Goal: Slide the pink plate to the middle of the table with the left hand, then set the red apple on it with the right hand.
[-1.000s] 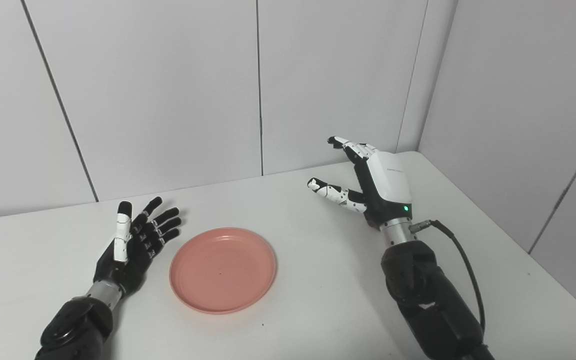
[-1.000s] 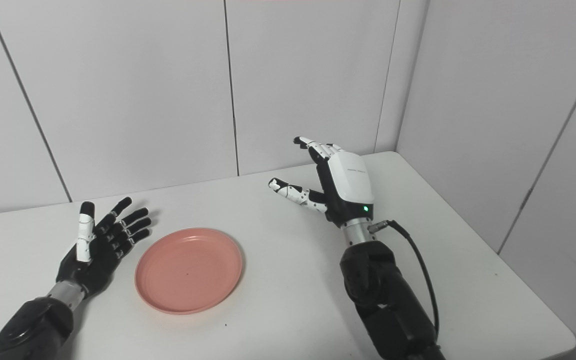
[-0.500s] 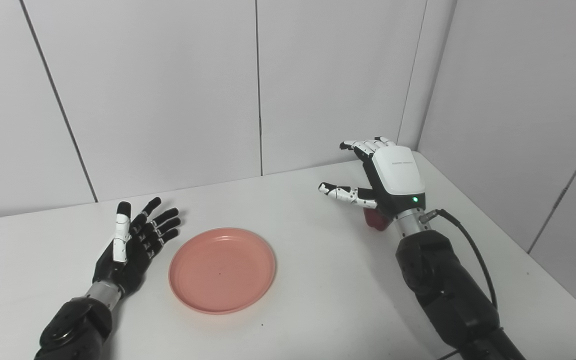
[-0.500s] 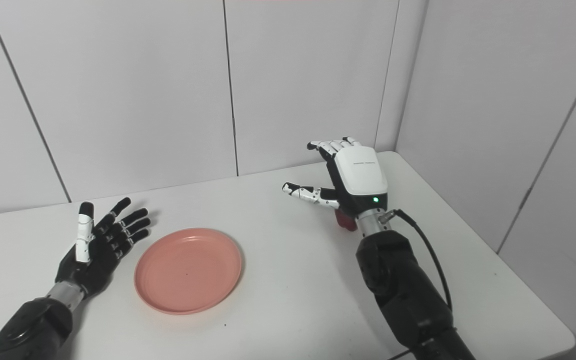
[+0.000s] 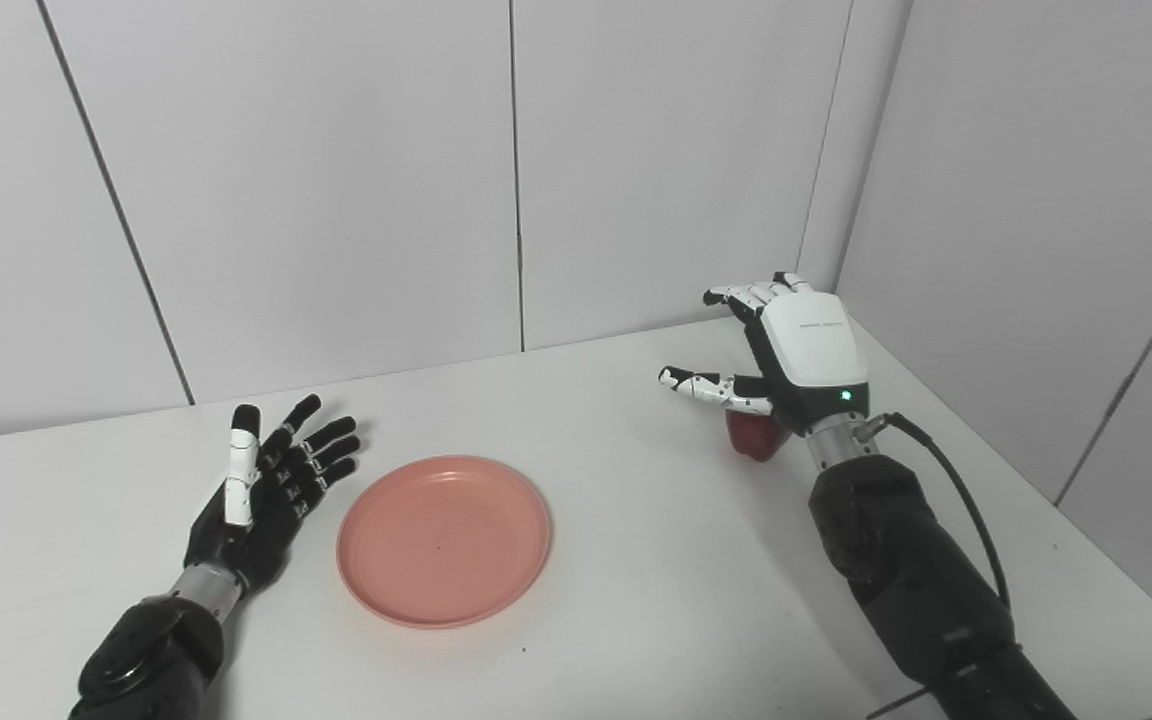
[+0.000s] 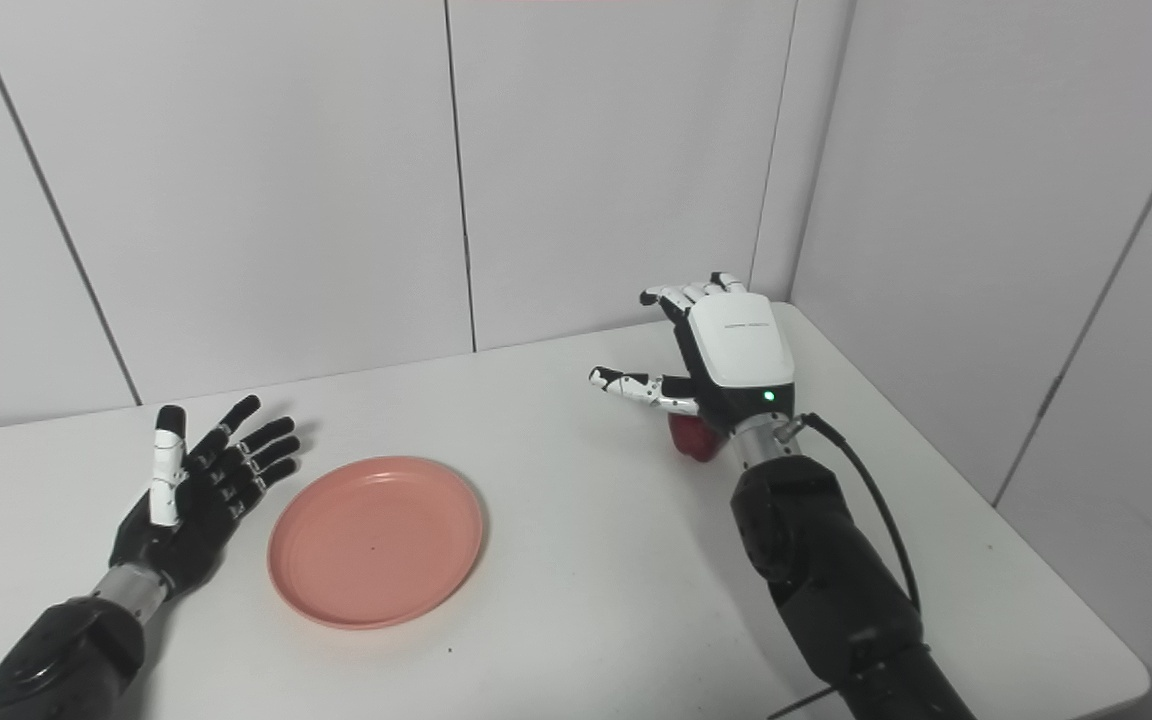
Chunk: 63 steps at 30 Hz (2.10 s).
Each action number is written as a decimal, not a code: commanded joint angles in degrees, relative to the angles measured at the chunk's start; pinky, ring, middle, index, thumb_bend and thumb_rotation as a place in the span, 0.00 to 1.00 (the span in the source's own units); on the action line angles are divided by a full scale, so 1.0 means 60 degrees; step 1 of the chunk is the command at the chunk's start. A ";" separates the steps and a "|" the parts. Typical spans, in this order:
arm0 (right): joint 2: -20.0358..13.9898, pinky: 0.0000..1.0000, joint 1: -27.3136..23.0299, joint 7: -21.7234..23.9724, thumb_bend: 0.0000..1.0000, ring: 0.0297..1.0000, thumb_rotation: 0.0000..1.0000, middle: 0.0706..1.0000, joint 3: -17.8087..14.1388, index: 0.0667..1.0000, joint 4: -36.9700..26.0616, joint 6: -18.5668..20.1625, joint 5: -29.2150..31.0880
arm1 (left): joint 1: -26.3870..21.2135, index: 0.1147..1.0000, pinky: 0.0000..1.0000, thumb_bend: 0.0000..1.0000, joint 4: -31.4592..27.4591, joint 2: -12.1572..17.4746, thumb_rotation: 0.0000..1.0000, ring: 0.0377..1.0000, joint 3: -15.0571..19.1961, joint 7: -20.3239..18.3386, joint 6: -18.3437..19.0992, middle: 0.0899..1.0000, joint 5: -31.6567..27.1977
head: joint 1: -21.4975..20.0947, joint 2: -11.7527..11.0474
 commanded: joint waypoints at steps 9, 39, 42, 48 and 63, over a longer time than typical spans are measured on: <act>-0.0255 0.74 -0.0676 -0.0190 0.85 0.72 0.93 0.72 -0.0287 0.71 0.0441 0.0375 0.0403 | 0.0464 0.93 0.88 0.88 0.0498 -0.0018 0.96 0.84 -0.0112 0.0067 0.0567 0.80 0.0168 | 0.0015 0.0018; -0.0222 0.66 -0.0572 -0.0192 0.88 0.71 0.90 0.73 0.0062 0.72 0.1485 0.0792 0.1065 | 0.0491 0.93 0.86 0.89 0.0259 0.0100 0.97 0.84 -0.0196 0.0083 0.0708 0.81 0.0219 | 0.0115 0.0167; -0.0247 0.66 -0.0564 -0.0237 0.87 0.71 0.89 0.73 0.0114 0.73 0.1588 0.0788 0.1057 | 0.0499 0.93 0.86 0.90 0.0222 0.0093 0.97 0.84 -0.0213 0.0111 0.0712 0.81 0.0226 | 0.0136 0.0200; -0.0277 0.67 -0.0556 -0.0181 0.87 0.71 0.90 0.73 0.0192 0.73 0.1739 0.0819 0.1095 | 0.0499 0.92 0.85 0.89 0.0199 0.0090 0.96 0.83 -0.0195 0.0158 0.0756 0.80 0.0201 | 0.0136 0.0200; -0.0379 0.69 -0.0469 -0.0073 0.87 0.72 0.89 0.74 0.0271 0.73 0.1893 0.0984 0.1268 | 0.0584 0.92 0.86 0.91 0.0093 0.0045 0.95 0.83 -0.0216 0.0125 0.0804 0.80 0.0166 | 0.0179 0.0250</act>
